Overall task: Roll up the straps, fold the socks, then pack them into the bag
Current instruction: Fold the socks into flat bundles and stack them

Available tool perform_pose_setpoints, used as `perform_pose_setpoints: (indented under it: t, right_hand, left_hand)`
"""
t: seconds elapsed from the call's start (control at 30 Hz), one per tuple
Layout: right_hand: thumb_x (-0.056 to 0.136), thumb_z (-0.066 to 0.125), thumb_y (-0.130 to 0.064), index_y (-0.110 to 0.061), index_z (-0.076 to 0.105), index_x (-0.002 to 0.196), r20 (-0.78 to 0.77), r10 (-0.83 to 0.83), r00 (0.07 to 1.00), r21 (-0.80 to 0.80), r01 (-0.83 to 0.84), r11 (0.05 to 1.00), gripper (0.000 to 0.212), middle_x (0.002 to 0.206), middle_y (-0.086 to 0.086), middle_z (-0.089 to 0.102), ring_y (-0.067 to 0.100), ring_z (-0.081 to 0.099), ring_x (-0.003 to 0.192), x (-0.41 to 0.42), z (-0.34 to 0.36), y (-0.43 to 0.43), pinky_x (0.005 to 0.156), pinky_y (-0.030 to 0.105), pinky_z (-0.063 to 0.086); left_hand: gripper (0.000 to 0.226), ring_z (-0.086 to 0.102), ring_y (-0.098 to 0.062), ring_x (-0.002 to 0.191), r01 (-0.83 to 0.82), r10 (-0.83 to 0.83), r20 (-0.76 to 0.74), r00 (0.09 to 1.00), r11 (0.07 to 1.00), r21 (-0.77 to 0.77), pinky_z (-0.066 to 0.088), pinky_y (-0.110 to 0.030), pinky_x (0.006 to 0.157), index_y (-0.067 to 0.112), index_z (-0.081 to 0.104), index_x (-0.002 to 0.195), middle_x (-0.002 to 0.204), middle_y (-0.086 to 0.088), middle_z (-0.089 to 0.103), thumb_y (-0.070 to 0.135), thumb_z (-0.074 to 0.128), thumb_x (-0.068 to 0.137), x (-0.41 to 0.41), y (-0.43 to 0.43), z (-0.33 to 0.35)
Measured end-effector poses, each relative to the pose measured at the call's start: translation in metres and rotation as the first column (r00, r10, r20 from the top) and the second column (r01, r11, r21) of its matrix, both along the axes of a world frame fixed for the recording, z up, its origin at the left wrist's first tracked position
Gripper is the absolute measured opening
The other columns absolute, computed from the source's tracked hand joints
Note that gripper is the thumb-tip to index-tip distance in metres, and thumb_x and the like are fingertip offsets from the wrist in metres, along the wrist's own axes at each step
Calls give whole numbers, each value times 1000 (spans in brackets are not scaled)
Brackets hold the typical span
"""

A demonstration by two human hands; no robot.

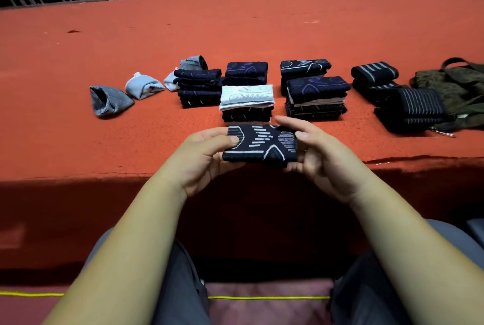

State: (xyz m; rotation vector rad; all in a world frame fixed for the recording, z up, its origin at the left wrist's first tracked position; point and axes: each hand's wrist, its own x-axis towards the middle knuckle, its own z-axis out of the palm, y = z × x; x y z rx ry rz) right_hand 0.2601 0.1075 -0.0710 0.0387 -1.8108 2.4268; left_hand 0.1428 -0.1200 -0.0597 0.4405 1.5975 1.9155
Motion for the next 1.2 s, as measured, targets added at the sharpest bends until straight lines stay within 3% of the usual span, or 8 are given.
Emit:
perform_pose_setpoints:
  t: [0.1, 0.2, 0.33, 0.5, 0.73, 0.87, 1.0, 1.2]
  right_hand:
    - [102, 65, -15, -42, 58, 149, 2, -42, 999, 96, 41, 995, 55, 125, 14, 74, 33, 70, 98, -1, -2, -3, 80, 39, 56]
    - [99, 67, -1, -37, 58, 147, -65, -176, 982, 170, 185, 968, 61, 115, 26, 74, 29, 72, 89, -1, -4, -8, 77, 42, 58]
    - [98, 68, 1, -27, 58, 117, -117, -275, 954, 266, 297, 917, 35, 103, 27, 72, 27, 66, 76, -4, -5, -11, 73, 46, 51]
    - [95, 72, -5, -23, 55, 96, -163, -342, 926, 342, 378, 860, 24, 89, 4, 63, 20, 56, 78, -13, -13, -15, 75, 44, 46]
    - [94, 77, -10, -23, 70, 99, -86, -521, 849, 416, 505, 756, 16, 98, -1, 79, 28, 77, 86, -21, -25, -9, 85, 47, 61]
    - [92, 79, -16, -26, 71, 98, -83, -528, 845, 457, 503, 733, 14, 99, -5, 79, 24, 77, 90, -21, -25, -10, 91, 47, 61]
    - [95, 77, -15, -25, 73, 102, -106, -498, 861, 486, 482, 729, 13, 99, -8, 78, 8, 71, 88, -18, -22, -16, 92, 37, 57]
    - [98, 71, -11, -29, 77, 108, -93, -475, 875, 525, 448, 723, 21, 102, -11, 80, 12, 75, 94, -20, -21, -18, 102, 44, 58]
  left_hand:
    - [31, 75, -19, 97, -36, 37, -1, 999, 998, 52, 62, -32, 79, 2, 70, 130, 117, -14, 77, 6, 61, 100, -3, 1, 1]
    - [27, 76, -24, 100, -73, 74, -71, 995, 997, 19, 62, -34, 81, 6, 71, 126, 120, -15, 77, 6, 66, 99, -5, 1, -1]
    - [28, 76, -27, 103, -222, 221, -218, 951, 975, 18, 63, -43, 89, 9, 73, 125, 117, -16, 78, 6, 72, 97, -2, 8, -4]
    - [25, 77, -29, 99, -295, 294, -230, 927, 955, 32, 65, -46, 84, 5, 71, 123, 110, -17, 79, 5, 71, 99, 1, 13, -6]
    - [68, 72, -30, 120, -134, 102, -320, 942, 988, -80, 58, -44, 102, 33, 62, 145, 127, -9, 75, 2, 82, 87, -3, 9, -12]
    - [53, 76, -30, 112, -205, 180, -272, 945, 976, -67, 57, -44, 105, 9, 63, 138, 119, -12, 79, -9, 75, 89, -4, 11, -15]
    - [34, 78, -26, 104, -292, 268, -250, 930, 954, -64, 63, -36, 93, 3, 70, 123, 109, -10, 81, -7, 74, 91, -6, 9, -16]
    - [29, 74, -11, 92, -338, 292, -320, 901, 936, -98, 60, -28, 74, 17, 79, 119, 109, -7, 80, 2, 74, 94, -9, 3, -13]
